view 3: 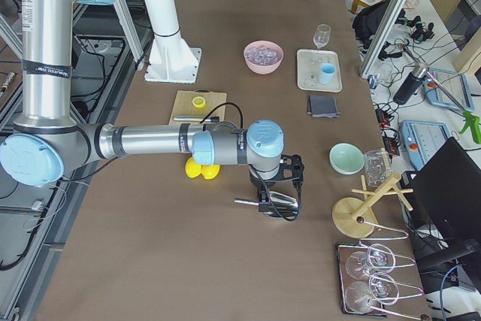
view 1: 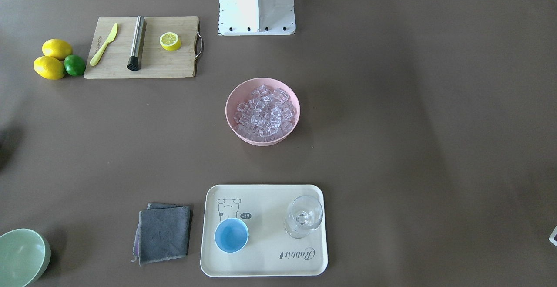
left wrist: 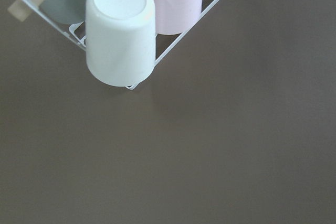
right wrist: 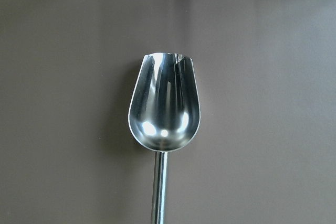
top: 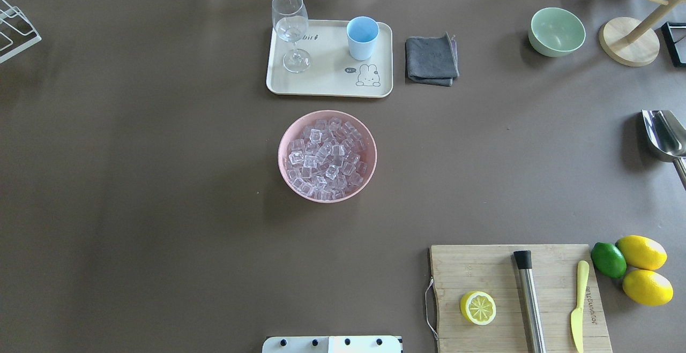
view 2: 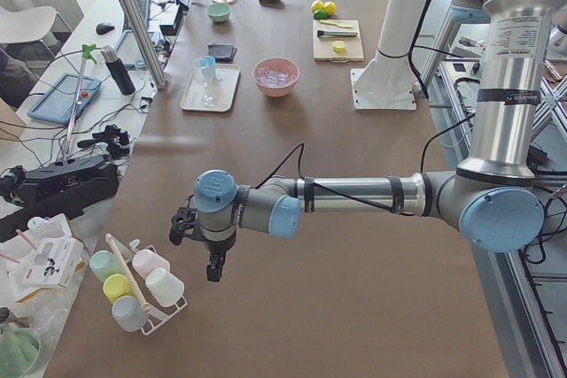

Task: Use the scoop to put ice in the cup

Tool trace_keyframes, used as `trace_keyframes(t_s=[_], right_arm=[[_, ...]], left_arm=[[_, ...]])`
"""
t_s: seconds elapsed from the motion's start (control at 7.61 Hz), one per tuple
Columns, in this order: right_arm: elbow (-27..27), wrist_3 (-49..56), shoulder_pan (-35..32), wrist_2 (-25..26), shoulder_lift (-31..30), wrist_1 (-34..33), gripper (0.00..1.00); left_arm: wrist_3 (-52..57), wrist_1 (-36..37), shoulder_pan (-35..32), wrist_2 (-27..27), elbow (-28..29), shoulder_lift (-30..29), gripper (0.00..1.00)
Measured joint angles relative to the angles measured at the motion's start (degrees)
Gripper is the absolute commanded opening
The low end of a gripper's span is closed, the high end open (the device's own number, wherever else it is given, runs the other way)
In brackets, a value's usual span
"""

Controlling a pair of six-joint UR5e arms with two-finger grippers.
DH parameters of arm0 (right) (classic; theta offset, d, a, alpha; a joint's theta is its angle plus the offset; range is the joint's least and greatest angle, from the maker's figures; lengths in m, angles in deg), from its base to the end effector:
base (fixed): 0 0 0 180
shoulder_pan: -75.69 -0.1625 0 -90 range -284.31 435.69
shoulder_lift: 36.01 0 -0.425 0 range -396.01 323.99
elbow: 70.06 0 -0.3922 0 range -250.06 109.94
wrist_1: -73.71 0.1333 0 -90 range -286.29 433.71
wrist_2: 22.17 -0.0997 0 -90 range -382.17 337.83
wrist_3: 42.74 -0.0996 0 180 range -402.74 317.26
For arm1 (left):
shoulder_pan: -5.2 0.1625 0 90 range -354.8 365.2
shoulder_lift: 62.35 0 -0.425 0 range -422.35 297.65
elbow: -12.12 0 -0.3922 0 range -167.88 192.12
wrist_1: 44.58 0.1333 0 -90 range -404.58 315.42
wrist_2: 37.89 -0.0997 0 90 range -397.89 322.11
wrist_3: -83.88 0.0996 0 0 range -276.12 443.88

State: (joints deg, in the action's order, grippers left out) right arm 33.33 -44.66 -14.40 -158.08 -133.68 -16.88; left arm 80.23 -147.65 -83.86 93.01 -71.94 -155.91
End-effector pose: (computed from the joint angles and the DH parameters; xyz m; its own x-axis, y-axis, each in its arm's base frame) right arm 0.0625 -0.4389 0.6047 0.6954 -0.0297 0.7180 -0.0249 0.9975 0.0654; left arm -0.0594 -0.5312 0.6584 0.7533 0.0710 -0.6539 0.0319 0.9890 0.1442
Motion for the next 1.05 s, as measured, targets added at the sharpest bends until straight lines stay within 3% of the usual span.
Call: trace_keyframes(t_s=[0.39, 0.66, 1.05], right_arm=[[1.78, -5.1, 3.06, 0.42, -1.29, 0.26, 1.0], [1.67, -7.65, 6.33, 3.46, -1.36, 0.72, 1.0], [-5.73, -20.77, 13.65, 8.4, -1.65, 17.3, 1.0]], left_arm=[[0.05, -1.93, 6.07, -0.16, -1.46, -0.57, 0.99], [0.28, -8.91, 9.99, -0.11, -0.42, -0.51, 0.99], [0.64, -15.8, 17.91, -0.04, -1.39, -0.7, 0.99]])
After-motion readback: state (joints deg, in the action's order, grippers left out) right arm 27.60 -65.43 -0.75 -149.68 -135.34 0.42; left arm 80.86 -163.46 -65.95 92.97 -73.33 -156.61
